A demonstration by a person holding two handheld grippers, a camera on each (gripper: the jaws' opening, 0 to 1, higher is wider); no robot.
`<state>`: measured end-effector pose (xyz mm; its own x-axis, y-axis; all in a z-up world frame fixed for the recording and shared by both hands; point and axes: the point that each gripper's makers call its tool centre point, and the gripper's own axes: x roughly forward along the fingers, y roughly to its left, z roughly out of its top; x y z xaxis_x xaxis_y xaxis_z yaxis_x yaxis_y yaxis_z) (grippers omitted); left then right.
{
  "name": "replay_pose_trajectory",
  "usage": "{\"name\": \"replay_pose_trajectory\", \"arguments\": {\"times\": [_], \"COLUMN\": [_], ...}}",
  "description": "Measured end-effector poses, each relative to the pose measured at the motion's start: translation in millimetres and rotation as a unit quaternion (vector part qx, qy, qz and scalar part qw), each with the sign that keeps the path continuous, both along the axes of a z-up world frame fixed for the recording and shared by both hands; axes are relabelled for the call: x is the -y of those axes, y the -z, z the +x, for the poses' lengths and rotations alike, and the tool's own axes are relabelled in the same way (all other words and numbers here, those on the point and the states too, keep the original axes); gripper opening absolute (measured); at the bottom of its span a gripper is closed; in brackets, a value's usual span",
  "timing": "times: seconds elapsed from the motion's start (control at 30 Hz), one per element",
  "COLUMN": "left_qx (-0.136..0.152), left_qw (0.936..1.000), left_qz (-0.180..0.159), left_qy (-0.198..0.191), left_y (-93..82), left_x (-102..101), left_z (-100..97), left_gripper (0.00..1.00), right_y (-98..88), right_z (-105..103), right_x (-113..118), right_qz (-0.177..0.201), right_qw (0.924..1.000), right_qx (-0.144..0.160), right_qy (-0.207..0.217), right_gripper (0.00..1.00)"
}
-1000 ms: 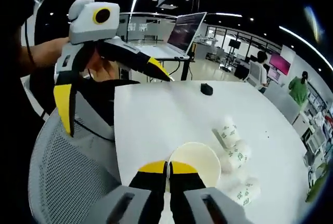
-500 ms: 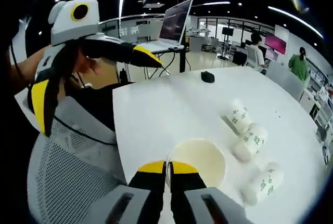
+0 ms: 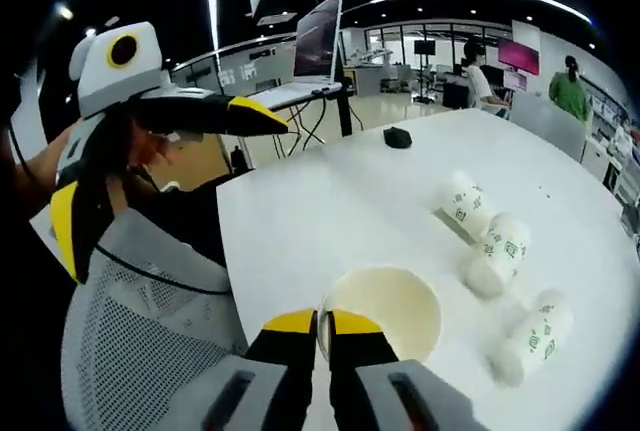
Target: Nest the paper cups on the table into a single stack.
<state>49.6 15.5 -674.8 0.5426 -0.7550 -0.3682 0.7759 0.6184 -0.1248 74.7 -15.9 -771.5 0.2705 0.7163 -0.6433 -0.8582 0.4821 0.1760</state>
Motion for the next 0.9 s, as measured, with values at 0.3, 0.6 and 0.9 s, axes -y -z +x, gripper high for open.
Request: {"name": "replay_pose_trajectory", "arguments": {"times": [0.3, 0.6, 0.9], "left_qx": [-0.004, -0.003, 0.003], "left_qw": [1.0000, 1.0000, 1.0000], "left_qz": [0.001, 0.002, 0.001], "left_qy": [0.000, 0.003, 0.004], "left_y": [3.2, 2.5, -0.3], "left_x": [0, 3, 0], "left_z": [-1.5, -0.4, 4.4], "left_gripper": [0.91, 0.91, 0.93], "right_y": [1.7, 2.2, -11.8], "right_z": [-5, -8, -9], "right_x": [0, -4, -2], "right_qz": [0.008, 0.012, 0.035], "right_qw": [0.9999, 0.9999, 0.9994], "right_qx": [-0.011, -0.005, 0.002], "right_qy": [0.006, 0.003, 0.006], "right_gripper": [0.02, 0.06, 0.13]}}
